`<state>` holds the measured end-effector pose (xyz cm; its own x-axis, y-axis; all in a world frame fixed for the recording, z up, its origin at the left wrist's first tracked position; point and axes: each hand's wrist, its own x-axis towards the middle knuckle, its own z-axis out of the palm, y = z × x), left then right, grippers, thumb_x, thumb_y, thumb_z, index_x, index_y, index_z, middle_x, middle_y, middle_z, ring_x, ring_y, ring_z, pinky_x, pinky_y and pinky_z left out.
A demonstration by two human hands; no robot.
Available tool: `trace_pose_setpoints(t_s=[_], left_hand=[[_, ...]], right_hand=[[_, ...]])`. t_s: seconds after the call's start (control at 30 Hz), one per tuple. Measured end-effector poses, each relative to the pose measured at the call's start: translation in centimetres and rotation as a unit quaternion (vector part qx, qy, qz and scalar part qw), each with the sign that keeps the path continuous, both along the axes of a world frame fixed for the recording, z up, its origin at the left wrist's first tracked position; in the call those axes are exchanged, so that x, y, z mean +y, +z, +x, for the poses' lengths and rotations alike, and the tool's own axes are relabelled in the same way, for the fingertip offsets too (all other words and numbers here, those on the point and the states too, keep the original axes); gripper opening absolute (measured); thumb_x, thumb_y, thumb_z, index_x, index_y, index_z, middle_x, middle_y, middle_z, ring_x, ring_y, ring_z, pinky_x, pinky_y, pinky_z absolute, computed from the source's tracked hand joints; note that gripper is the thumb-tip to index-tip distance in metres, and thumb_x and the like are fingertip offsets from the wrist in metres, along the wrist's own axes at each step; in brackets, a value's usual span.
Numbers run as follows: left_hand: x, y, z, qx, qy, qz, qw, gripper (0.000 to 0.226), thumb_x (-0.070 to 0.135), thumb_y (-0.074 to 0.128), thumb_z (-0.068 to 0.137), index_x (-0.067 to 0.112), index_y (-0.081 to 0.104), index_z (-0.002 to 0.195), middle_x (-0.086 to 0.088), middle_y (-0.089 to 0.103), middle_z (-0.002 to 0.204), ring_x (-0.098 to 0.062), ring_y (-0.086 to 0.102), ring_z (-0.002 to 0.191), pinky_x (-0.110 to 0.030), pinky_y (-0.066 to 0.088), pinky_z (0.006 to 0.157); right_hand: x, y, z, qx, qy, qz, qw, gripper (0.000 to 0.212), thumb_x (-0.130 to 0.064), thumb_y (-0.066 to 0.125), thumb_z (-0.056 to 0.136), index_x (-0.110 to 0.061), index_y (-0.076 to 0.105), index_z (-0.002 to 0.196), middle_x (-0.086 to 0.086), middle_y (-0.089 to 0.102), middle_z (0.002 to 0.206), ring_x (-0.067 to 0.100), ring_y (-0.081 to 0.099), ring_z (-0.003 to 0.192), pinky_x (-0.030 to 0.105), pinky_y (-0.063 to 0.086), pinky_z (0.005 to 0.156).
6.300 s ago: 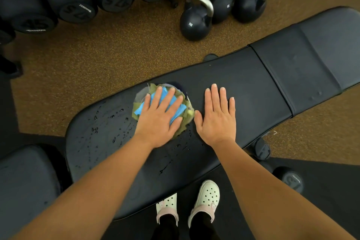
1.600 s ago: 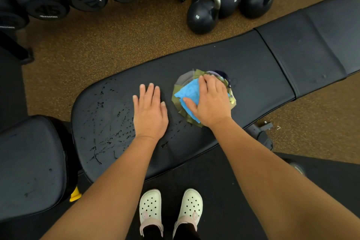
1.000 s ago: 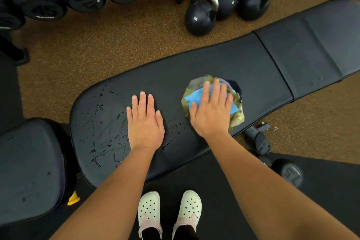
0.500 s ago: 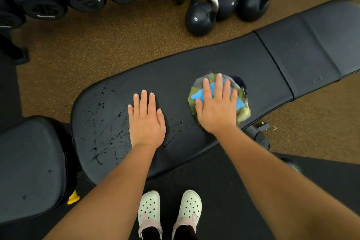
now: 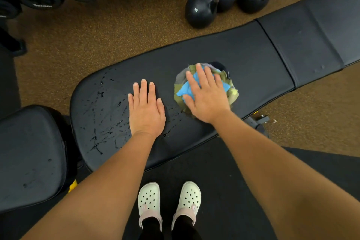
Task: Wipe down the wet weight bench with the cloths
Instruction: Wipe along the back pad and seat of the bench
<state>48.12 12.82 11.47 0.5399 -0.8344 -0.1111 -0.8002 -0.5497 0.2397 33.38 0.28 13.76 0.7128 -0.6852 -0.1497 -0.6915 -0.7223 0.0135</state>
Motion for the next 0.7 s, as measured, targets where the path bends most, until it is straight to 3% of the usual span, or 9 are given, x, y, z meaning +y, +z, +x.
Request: trace_pose_setpoints(t_s=[0.03,0.1,0.17,0.23,0.3,0.43,0.5,0.57,0.7], left_hand=[[0.0,0.0,0.0,0.001,-0.001,-0.002,1.000,0.056,0.034,0.020,0.102,0.012,0.020,0.153,-0.008,0.010,0.162,-0.028,0.001,0.149,-0.045,0.003,0.121],[0.0,0.0,0.0,0.006,-0.004,-0.002,1.000,0.056,0.034,0.019,0.101,0.013,0.019,0.153,-0.008,0.010,0.162,-0.027,0.000,0.149,-0.045,0.003,0.121],[0.0,0.0,0.0,0.005,-0.002,-0.005,1.000,0.056,0.034,0.019,0.102,0.013,0.019,0.153,-0.008,0.010,0.162,-0.027,0.000,0.149,-0.045,0.003,0.121],[-0.1,-0.1,0.0,0.002,0.001,-0.008,1.000,0.055,0.034,0.021,0.102,0.012,0.020,0.153,-0.008,0.011,0.162,-0.028,0.001,0.149,-0.046,0.004,0.121],[-0.1,-0.1,0.0,0.003,0.001,-0.008,1.000,0.055,0.033,0.023,0.102,0.012,0.021,0.153,-0.009,0.012,0.162,-0.028,0.002,0.149,-0.046,0.005,0.121],[-0.1,-0.2,0.1,0.002,0.000,-0.011,1.000,0.056,0.034,0.020,0.101,0.012,0.023,0.152,-0.010,0.014,0.161,-0.029,0.004,0.149,-0.047,0.007,0.121],[0.0,-0.2,0.1,-0.001,-0.001,-0.011,1.000,0.058,0.036,0.015,0.099,0.012,0.022,0.152,-0.009,0.013,0.161,-0.028,0.004,0.149,-0.046,0.006,0.121],[0.0,-0.2,0.1,0.001,-0.002,-0.014,1.000,0.061,0.038,0.012,0.098,0.012,0.022,0.152,-0.008,0.013,0.162,-0.028,0.004,0.149,-0.046,0.005,0.121],[0.0,-0.2,0.1,0.003,-0.001,-0.012,1.000,0.058,0.036,0.015,0.100,0.012,0.021,0.153,-0.008,0.012,0.162,-0.028,0.002,0.149,-0.046,0.004,0.121]], right_hand=[[-0.9,0.0,-0.6,-0.003,0.003,-0.004,1.000,0.069,-0.055,0.023,0.095,-0.018,0.018,0.153,0.017,0.011,0.160,0.036,0.014,0.146,0.052,0.015,0.115],[-1.1,-0.2,-1.8,-0.027,-0.118,-0.010,0.993,0.068,-0.054,0.024,0.096,-0.017,0.018,0.153,0.016,0.012,0.160,0.037,0.015,0.145,0.053,0.015,0.115],[0.7,-0.4,-1.7,-0.054,-0.286,-0.029,0.956,0.069,-0.051,0.025,0.096,-0.010,0.021,0.152,0.021,0.015,0.158,0.041,0.016,0.144,0.056,0.016,0.114],[3.4,-0.4,-0.3,-0.056,-0.380,-0.036,0.923,0.070,-0.049,0.028,0.096,-0.005,0.023,0.151,0.025,0.016,0.157,0.045,0.016,0.143,0.059,0.017,0.112],[5.6,-0.4,1.1,-0.040,-0.375,-0.015,0.926,0.071,-0.048,0.028,0.097,-0.004,0.020,0.152,0.027,0.012,0.157,0.047,0.012,0.143,0.060,0.015,0.113],[4.0,-0.3,1.0,-0.014,-0.156,0.010,0.988,0.071,-0.052,0.021,0.096,-0.010,0.014,0.153,0.021,0.007,0.160,0.040,0.009,0.146,0.057,0.014,0.115],[1.4,-0.3,-0.2,-0.023,-0.088,0.001,0.996,0.071,-0.055,0.020,0.096,-0.013,0.016,0.153,0.017,0.011,0.160,0.036,0.012,0.146,0.054,0.016,0.116],[0.1,-0.4,-1.1,-0.035,-0.157,-0.017,0.987,0.070,-0.054,0.022,0.096,-0.013,0.019,0.153,0.017,0.013,0.160,0.036,0.015,0.146,0.054,0.016,0.115],[2.7,-0.2,0.3,-0.054,-0.403,-0.026,0.913,0.072,-0.050,0.024,0.098,-0.005,0.014,0.153,0.022,0.009,0.159,0.041,0.009,0.145,0.058,0.012,0.114]])
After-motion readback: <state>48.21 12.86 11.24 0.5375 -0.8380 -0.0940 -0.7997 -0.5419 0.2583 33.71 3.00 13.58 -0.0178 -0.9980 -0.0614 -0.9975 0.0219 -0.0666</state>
